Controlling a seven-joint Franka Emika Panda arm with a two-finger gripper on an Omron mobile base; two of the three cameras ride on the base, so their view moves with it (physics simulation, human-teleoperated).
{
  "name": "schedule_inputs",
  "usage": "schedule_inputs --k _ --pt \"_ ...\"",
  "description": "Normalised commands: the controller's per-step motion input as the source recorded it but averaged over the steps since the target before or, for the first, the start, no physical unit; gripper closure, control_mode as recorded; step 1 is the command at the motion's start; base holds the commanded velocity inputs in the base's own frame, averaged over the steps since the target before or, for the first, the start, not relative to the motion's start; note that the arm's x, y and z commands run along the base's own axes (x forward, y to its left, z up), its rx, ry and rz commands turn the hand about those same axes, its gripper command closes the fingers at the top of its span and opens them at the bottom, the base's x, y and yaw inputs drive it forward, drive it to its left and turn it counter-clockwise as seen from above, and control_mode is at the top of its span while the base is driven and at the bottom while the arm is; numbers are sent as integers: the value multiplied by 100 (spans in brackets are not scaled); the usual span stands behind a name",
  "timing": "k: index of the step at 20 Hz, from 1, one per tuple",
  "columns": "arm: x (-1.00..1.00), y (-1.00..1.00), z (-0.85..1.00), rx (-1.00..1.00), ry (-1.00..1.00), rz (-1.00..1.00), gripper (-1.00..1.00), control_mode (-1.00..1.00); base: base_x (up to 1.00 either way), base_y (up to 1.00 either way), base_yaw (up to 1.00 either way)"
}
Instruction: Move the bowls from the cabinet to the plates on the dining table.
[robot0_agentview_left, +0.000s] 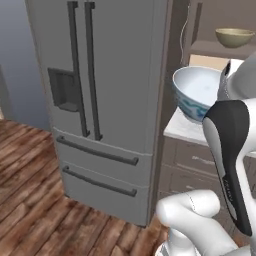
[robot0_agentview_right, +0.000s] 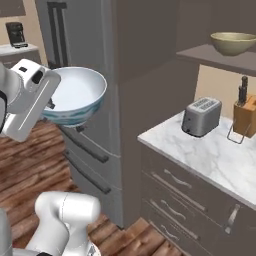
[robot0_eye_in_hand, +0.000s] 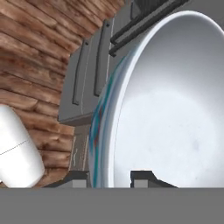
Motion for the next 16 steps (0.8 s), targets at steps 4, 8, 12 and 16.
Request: schedule_inputs --k 4,8,12,16 --pt "0 0 0 0 0 0 100 100 0 49 35" --pt "0 0 0 0 0 0 100 100 1 41 35" --pt "0 0 0 0 0 0 100 100 4 34 34" --pt "0 0 0 0 0 0 100 100 6 35 35"
